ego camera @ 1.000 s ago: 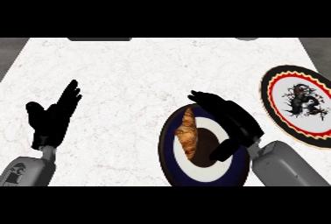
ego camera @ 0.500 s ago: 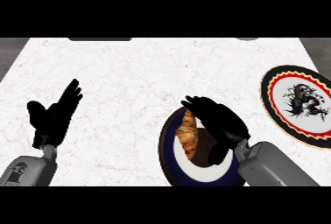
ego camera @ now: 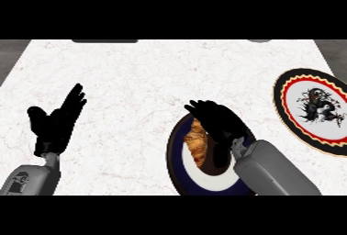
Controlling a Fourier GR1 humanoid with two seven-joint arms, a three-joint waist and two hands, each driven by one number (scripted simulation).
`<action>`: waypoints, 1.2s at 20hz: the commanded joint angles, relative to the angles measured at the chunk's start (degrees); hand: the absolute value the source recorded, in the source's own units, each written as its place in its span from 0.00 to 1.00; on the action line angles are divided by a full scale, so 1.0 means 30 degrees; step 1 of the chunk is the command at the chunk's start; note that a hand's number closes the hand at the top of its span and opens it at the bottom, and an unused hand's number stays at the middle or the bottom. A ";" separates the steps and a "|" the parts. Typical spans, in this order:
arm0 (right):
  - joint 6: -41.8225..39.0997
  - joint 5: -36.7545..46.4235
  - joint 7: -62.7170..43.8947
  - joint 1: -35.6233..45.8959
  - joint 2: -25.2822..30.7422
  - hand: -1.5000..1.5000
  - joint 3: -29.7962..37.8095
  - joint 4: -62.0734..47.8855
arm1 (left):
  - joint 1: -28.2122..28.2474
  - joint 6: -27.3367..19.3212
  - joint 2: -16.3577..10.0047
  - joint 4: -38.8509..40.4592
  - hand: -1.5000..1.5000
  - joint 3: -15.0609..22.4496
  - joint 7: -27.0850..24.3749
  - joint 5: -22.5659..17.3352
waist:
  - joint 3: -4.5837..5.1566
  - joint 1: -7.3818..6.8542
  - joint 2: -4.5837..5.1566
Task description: Pick the croissant from the plate and place it in the plate
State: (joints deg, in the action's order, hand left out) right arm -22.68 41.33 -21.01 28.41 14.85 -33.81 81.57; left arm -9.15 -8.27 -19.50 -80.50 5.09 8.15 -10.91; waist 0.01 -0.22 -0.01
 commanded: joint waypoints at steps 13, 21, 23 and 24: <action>-0.0502 0.4861 0.1860 -0.0123 -0.2306 0.00 0.1511 -0.3359 | 0.0530 0.1416 0.1417 0.0305 0.50 -0.1323 -0.0636 0.1337 | 0.0000 0.0047 0.0002; -0.1050 0.5827 0.3667 0.0839 -0.3995 1.00 0.0479 -0.6026 | 0.0637 0.1512 0.1136 -0.1031 0.50 -0.1628 0.0377 0.1681 | -0.0005 -0.0091 0.0008; -0.1326 0.6008 0.3773 0.1043 -0.4219 1.00 0.0660 -0.6052 | 0.1331 0.1492 0.1441 -0.0677 0.50 -0.1592 -0.0459 0.1991 | -0.0001 -0.0066 0.0013; -0.1520 0.5965 0.3924 0.0136 -0.3799 1.00 0.0895 -0.4998 | 0.0322 0.1475 0.1688 0.0267 0.50 -0.1754 -0.0303 0.2040 | 0.0000 0.0059 0.0007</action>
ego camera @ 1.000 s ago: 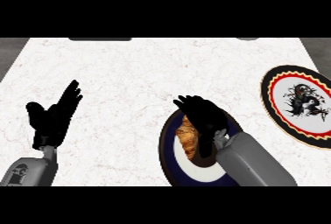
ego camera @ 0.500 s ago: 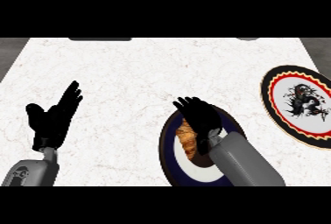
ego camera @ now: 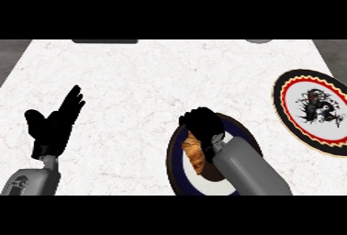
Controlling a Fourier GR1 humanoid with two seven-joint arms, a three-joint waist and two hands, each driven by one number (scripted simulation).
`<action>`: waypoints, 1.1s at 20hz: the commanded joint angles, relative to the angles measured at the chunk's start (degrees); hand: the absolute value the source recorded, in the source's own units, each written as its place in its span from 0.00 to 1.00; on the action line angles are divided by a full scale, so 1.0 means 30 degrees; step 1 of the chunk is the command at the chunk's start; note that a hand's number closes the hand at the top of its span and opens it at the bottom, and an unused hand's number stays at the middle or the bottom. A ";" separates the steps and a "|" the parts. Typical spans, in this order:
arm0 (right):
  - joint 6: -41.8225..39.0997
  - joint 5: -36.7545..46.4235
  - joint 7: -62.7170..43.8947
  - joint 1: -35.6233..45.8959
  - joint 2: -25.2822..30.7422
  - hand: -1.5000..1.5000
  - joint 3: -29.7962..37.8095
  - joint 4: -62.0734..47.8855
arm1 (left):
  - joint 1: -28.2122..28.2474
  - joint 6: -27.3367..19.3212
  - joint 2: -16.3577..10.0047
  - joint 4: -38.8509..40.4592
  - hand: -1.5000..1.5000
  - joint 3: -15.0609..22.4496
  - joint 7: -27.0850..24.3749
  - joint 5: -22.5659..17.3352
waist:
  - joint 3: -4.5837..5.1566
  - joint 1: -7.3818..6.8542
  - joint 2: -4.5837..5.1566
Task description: Pick the croissant from the plate and place it in the plate
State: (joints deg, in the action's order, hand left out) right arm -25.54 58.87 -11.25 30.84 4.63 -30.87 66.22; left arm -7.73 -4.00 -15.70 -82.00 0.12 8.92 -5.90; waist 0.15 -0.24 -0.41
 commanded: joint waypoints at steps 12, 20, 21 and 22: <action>0.3695 -0.1508 0.3811 -0.6720 0.2144 1.00 0.1621 0.5385 | -0.0375 0.0777 0.0136 0.1354 0.50 -0.0947 -0.0356 0.0091 | -0.0057 0.0606 0.0051; 0.8101 -0.1634 0.3716 -0.9338 0.3173 1.00 0.4582 1.2461 | 0.0144 0.0812 -0.0244 0.0450 0.50 -0.1396 -0.0086 -0.0056 | -0.0052 0.0746 -0.0069; 0.8680 -0.1740 0.3620 -0.8875 0.2719 1.00 0.5082 1.2608 | 0.0007 0.0478 0.0104 0.0876 0.50 -0.1188 -0.0419 0.0307 | -0.0051 0.0644 0.0015; 0.9157 -0.2032 0.4266 -0.9581 0.3719 1.00 0.6096 1.3485 | -0.0401 0.0240 0.0220 0.0561 0.50 -0.1170 0.0055 0.0276 | -0.0064 0.0837 -0.0021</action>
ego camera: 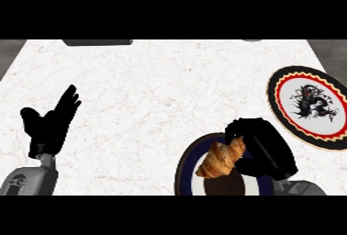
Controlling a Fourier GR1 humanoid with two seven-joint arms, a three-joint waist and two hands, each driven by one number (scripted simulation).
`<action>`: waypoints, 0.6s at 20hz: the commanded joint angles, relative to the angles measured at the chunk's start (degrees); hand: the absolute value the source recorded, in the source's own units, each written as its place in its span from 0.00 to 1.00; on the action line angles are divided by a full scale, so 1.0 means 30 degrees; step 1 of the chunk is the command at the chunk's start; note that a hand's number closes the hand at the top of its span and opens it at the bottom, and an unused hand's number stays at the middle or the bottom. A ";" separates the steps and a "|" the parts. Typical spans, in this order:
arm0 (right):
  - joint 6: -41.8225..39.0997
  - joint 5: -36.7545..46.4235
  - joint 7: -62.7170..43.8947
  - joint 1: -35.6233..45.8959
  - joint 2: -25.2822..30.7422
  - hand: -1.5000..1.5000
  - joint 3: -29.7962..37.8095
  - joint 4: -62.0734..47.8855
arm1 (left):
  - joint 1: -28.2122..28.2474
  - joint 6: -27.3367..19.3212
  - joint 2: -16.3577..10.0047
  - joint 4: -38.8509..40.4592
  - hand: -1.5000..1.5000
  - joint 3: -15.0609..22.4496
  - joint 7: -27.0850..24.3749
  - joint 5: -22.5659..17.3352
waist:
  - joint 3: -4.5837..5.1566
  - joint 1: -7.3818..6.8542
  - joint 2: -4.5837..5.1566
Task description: Pick the croissant from the plate and place it in the plate
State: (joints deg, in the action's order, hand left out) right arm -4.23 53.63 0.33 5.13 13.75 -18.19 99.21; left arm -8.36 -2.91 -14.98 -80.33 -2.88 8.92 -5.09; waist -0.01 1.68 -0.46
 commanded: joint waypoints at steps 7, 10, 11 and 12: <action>0.3322 -0.2390 -0.0173 -0.2191 0.0961 1.00 0.6389 0.3924 | 0.0447 0.0249 0.0277 -0.0269 0.50 -0.0006 -0.0377 0.0017 | -0.0007 -0.0337 0.0135; 0.1862 -0.3668 -0.1525 -0.1271 0.0624 1.00 0.7338 0.4053 | -0.0823 0.0122 0.0502 0.0455 0.50 0.0188 0.0208 0.0450 | 0.0002 -0.0441 0.0155; 0.2062 -0.4376 -0.1330 -0.1356 0.0835 1.00 0.8390 0.3452 | 0.0566 -0.0180 0.0751 -0.1175 0.50 0.0714 0.0232 0.0771 | -0.0007 -0.0532 0.0132; 0.2001 -0.5834 -0.0618 -0.0226 0.1152 1.00 0.9596 0.1781 | 0.0175 0.0874 -0.0049 0.0797 0.50 -0.0141 -0.1084 0.0286 | -0.0004 -0.0534 0.0200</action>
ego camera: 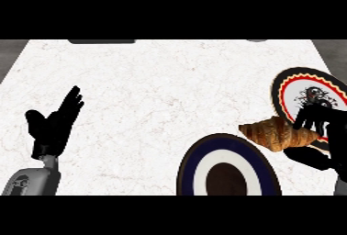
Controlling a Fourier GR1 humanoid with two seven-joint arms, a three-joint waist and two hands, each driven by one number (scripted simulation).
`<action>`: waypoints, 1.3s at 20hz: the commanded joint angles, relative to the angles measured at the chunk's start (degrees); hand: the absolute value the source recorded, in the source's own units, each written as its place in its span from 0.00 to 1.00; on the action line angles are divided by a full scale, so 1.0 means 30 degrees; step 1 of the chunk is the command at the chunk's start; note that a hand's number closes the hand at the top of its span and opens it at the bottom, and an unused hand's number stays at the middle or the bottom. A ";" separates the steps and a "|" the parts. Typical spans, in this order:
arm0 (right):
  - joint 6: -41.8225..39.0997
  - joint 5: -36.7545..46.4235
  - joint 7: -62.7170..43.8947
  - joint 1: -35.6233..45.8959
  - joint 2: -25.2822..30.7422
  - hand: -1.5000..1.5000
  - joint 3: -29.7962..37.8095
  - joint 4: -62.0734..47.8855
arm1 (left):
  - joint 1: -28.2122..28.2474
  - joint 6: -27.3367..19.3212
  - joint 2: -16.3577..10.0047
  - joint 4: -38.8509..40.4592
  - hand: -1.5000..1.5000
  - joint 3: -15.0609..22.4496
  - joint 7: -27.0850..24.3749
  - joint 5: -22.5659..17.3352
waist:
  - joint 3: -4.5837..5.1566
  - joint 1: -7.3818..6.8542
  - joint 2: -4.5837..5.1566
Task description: Pick the croissant from the plate and place it in the plate
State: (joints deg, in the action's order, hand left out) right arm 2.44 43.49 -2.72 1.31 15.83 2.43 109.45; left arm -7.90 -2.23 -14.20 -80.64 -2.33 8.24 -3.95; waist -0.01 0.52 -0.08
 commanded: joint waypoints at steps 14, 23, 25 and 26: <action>0.1068 -0.1806 0.5745 0.6320 0.4674 1.00 0.5718 -1.5586 | -0.0368 0.0038 0.0866 0.0433 0.50 0.0251 0.0110 0.0787 | -0.0012 -0.0467 0.0114; -0.3800 -0.3270 0.9349 0.8426 0.7431 0.00 0.6126 -2.2951 | -0.1343 0.0798 -0.0021 -0.0172 0.50 -0.0579 0.1368 0.0018 | -0.0036 -0.0587 0.0135; -0.1815 -0.2977 1.1812 0.9093 0.6709 0.00 0.6214 -2.5349 | -0.0740 0.0917 0.0109 0.0283 0.50 -0.0637 0.0189 0.0223 | -0.0036 -0.0601 0.0159; -0.1459 -0.3233 1.2553 0.9463 0.6536 0.00 0.6456 -2.5660 | -0.1720 0.0083 0.0682 0.0674 0.50 -0.0329 0.0694 0.0693 | -0.0042 -0.0556 0.0180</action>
State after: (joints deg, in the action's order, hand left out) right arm -3.36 34.47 26.57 26.50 35.01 20.91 40.81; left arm -11.44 -0.62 -13.23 -79.22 -3.70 9.38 -2.85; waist -0.11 -1.17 0.40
